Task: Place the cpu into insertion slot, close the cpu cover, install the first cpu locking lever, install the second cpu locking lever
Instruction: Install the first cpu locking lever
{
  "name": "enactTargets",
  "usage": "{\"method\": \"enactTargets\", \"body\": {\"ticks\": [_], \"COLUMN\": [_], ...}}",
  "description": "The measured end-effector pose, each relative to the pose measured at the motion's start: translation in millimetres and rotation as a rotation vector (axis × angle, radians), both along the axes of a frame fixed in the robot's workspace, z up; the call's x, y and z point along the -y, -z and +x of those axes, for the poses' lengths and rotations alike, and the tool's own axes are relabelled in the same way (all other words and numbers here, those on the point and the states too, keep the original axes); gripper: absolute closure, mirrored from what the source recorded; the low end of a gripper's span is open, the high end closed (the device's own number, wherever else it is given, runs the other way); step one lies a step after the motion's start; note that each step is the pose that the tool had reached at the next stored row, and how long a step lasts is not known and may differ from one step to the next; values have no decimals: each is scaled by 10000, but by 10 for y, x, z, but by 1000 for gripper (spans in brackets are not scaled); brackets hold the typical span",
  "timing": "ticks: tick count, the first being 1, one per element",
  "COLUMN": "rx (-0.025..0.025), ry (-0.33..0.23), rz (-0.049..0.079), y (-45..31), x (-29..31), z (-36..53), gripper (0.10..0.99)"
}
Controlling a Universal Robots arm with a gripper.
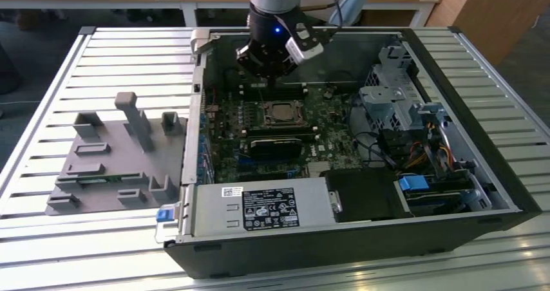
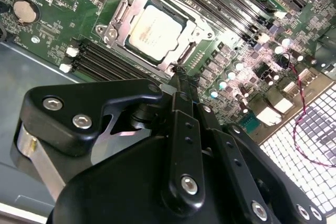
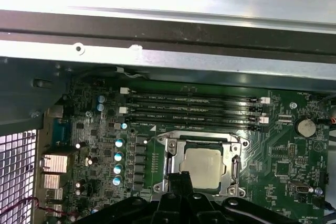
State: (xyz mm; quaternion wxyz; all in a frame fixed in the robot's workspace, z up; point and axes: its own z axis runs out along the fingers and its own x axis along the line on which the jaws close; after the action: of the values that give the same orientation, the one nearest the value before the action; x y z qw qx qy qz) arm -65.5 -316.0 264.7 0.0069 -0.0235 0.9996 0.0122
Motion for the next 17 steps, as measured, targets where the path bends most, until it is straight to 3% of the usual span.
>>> {"method": "enactTargets", "body": {"ticks": [5,11,17], "rx": [48,47,49], "ry": [1,470,512], "rz": [2,-2,2], "y": [1,6,9], "x": [0,-1,-1], "z": [-55,-94,-114], "gripper": [973,973,973]}}
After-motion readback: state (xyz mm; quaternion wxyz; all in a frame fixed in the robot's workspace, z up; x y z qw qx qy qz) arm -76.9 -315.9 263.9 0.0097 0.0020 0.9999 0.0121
